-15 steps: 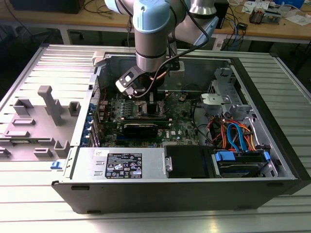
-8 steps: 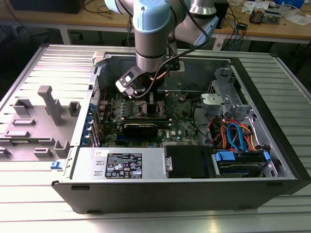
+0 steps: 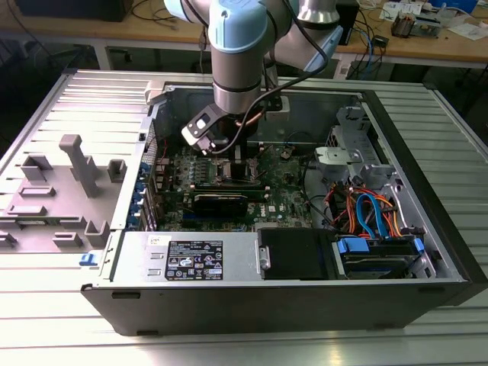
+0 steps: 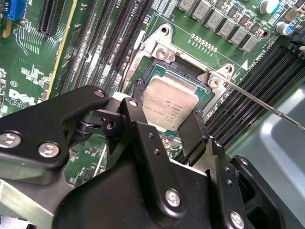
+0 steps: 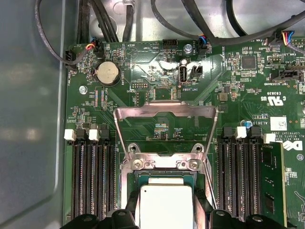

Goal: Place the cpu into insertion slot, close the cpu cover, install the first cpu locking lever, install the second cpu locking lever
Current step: 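Place the cpu into insertion slot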

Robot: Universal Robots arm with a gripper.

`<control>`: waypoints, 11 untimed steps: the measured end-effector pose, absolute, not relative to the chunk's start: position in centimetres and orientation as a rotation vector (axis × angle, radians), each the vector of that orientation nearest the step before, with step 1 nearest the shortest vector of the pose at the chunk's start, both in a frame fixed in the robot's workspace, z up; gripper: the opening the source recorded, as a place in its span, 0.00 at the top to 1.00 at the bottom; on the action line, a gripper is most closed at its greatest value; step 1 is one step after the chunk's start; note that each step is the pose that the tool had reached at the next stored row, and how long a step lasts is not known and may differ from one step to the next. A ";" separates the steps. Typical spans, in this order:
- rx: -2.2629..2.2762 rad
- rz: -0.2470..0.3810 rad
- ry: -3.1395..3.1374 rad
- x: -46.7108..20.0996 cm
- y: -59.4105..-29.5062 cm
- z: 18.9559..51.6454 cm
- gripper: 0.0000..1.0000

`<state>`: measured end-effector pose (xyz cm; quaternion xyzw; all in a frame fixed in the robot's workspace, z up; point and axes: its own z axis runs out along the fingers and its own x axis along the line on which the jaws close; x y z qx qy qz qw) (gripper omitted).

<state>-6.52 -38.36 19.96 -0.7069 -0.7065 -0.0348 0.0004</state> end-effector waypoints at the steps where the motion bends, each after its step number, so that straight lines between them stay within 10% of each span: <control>1: -2.220 -0.109 -2.219 -6.5 -38.4 19.9 0.46; 11: -2.220 -0.109 -2.219 -6.5 -38.4 19.9 0.46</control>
